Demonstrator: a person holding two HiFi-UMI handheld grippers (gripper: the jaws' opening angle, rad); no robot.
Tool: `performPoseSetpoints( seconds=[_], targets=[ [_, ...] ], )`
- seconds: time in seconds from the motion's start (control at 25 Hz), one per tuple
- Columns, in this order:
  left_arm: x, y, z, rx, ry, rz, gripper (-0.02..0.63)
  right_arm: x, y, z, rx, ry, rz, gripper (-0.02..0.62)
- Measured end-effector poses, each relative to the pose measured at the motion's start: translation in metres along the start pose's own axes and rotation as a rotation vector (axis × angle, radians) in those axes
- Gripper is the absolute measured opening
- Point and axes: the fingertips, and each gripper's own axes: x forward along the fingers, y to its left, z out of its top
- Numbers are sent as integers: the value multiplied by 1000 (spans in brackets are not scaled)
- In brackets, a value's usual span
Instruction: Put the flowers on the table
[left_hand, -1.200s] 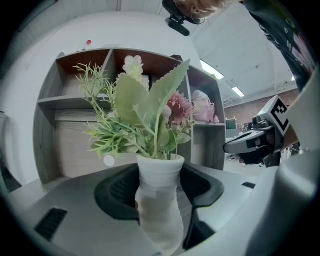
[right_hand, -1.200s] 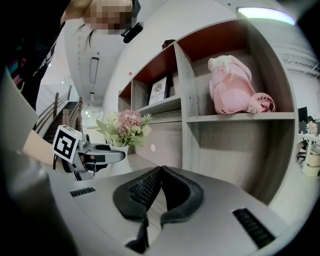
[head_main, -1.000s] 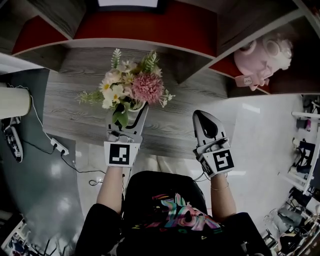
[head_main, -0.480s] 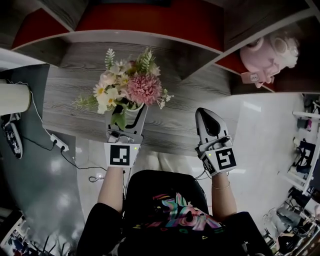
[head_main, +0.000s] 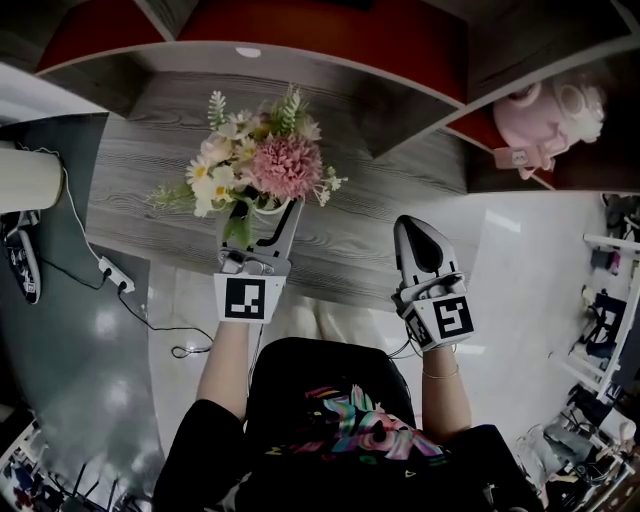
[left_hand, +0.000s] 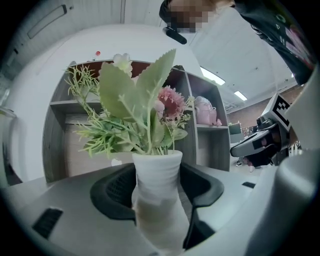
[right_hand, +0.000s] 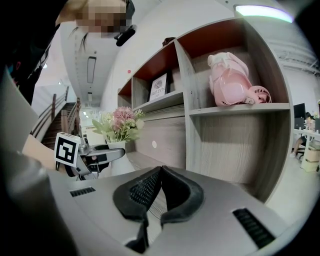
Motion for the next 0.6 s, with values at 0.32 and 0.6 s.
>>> performPoseSetpoints(
  seconds=[0.32, 0.6],
  targets=[
    [2, -2, 0, -17, -3, 0, 282, -3, -1, -6, -16, -7, 18, 17],
    [0, -3, 2, -7, -4, 8, 284, -1, 2, 0, -3, -26, 23, 17]
  ],
)
